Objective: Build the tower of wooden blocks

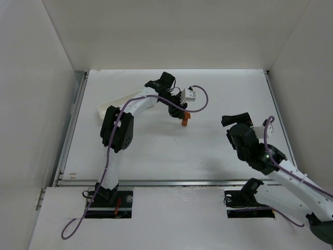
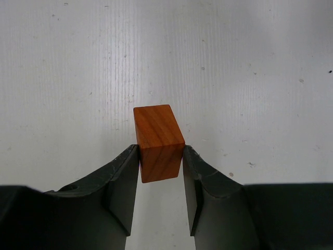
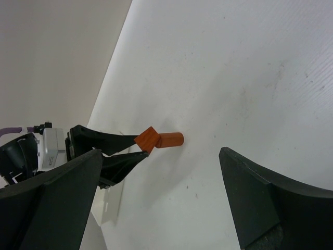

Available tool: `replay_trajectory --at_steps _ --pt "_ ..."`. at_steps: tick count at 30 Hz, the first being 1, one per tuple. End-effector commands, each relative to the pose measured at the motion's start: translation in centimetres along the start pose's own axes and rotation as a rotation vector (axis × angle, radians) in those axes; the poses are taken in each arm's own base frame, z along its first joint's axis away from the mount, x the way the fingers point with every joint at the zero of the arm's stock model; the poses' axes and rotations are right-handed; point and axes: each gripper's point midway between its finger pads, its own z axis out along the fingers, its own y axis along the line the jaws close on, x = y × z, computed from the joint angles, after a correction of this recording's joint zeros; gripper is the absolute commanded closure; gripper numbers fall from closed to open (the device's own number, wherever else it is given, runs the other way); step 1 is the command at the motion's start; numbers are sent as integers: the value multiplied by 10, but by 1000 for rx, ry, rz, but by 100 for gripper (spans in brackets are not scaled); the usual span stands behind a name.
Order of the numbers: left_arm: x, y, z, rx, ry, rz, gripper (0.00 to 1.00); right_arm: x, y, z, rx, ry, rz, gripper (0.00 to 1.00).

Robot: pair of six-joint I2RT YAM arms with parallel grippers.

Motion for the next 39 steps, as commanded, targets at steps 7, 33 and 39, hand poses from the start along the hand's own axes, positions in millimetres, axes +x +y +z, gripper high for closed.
replay_trajectory --at_steps 7,33,39 --pt "-26 -6 -6 40 -77 24 100 -2 -3 0 -1 -15 -16 0" --pt "-9 -2 0 30 -32 25 100 -5 -4 -3 -7 -16 -9 0" --pt "-11 -1 0 26 -36 31 100 -5 -4 -3 -7 -16 -9 0"
